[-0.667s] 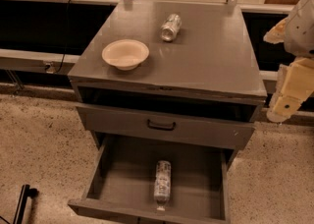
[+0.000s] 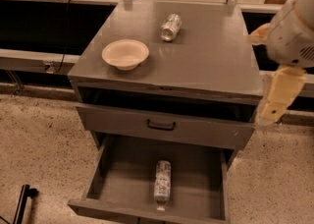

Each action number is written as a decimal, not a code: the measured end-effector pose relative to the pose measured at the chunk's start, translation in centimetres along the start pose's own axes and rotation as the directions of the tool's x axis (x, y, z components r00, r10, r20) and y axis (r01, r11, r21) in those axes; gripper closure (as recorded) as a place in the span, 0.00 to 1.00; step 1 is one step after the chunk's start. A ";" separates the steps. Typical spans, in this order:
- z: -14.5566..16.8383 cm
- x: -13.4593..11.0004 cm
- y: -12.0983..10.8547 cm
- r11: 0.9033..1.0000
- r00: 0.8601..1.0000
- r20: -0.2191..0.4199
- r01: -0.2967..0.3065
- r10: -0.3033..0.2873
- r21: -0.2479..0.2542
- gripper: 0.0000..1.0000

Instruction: Pick blue plastic bottle from middle drawer and place on counter

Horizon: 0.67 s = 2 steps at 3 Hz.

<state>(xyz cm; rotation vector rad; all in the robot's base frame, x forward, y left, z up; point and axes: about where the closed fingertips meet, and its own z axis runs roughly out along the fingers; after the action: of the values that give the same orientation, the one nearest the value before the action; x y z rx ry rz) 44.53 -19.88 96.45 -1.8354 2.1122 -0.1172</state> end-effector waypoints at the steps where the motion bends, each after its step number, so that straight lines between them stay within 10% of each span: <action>1: 2.3 -3.4 3.1 0.980 0.978 0.072 0.193 -0.197 0.058 0.00; 2: 4.8 -2.9 3.5 0.965 0.964 0.073 0.252 -0.257 0.069 0.00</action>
Offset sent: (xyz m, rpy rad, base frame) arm -0.0108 0.0332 -0.0140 0.0034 -0.0690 0.1511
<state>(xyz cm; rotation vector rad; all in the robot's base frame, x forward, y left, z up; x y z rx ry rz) 43.02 -15.70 91.53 -2.0325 1.7914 -0.1622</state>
